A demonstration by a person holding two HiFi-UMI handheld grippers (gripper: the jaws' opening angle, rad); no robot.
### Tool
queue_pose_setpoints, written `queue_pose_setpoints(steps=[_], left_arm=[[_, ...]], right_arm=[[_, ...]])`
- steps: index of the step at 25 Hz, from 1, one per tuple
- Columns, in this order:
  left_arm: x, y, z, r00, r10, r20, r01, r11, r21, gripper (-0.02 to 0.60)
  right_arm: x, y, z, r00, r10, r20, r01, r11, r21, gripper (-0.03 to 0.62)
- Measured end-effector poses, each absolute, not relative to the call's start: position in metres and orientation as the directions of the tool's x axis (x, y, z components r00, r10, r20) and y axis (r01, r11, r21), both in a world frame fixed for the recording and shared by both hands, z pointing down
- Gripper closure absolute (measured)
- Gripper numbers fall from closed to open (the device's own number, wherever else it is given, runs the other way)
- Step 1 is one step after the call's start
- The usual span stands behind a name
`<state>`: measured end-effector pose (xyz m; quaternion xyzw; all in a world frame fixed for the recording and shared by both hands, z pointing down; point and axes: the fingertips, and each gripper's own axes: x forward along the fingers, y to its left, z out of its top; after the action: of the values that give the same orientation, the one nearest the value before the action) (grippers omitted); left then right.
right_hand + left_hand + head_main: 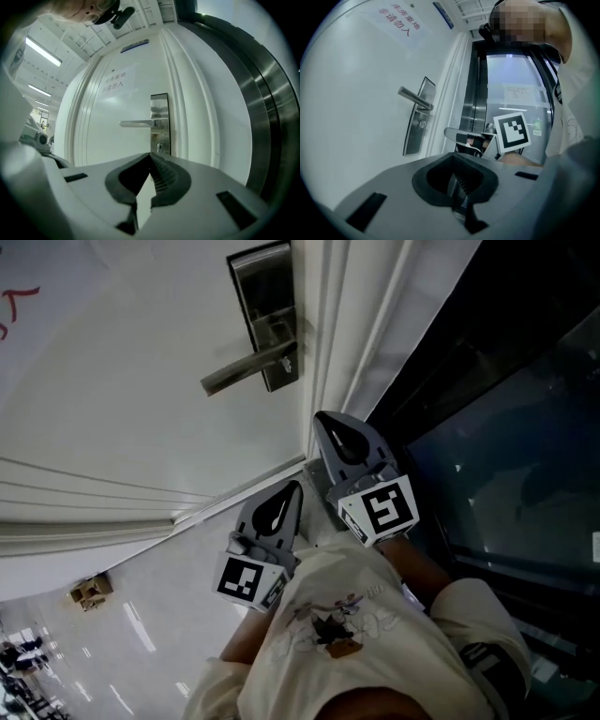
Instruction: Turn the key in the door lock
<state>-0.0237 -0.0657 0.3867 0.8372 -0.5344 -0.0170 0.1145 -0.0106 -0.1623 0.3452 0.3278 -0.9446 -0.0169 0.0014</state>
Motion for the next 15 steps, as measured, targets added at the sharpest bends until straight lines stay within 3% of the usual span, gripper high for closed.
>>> queue_pose_setpoints(steps=[8, 15], left_arm=[[0.043, -0.033, 0.39, 0.317, -0.942, 0.111, -0.925, -0.281, 0.256, 0.578], [0.07, 0.001, 0.389, 0.327, -0.936, 0.131, -0.925, -0.289, 0.245, 0.578]], right_arm=[[0.066, -0.098, 0.372, -0.84, -0.54, 0.048, -0.541, 0.841, 0.001, 0.588], [0.101, -0.049, 0.403, -0.848, -0.517, 0.117, -0.527, 0.845, -0.089, 0.588]])
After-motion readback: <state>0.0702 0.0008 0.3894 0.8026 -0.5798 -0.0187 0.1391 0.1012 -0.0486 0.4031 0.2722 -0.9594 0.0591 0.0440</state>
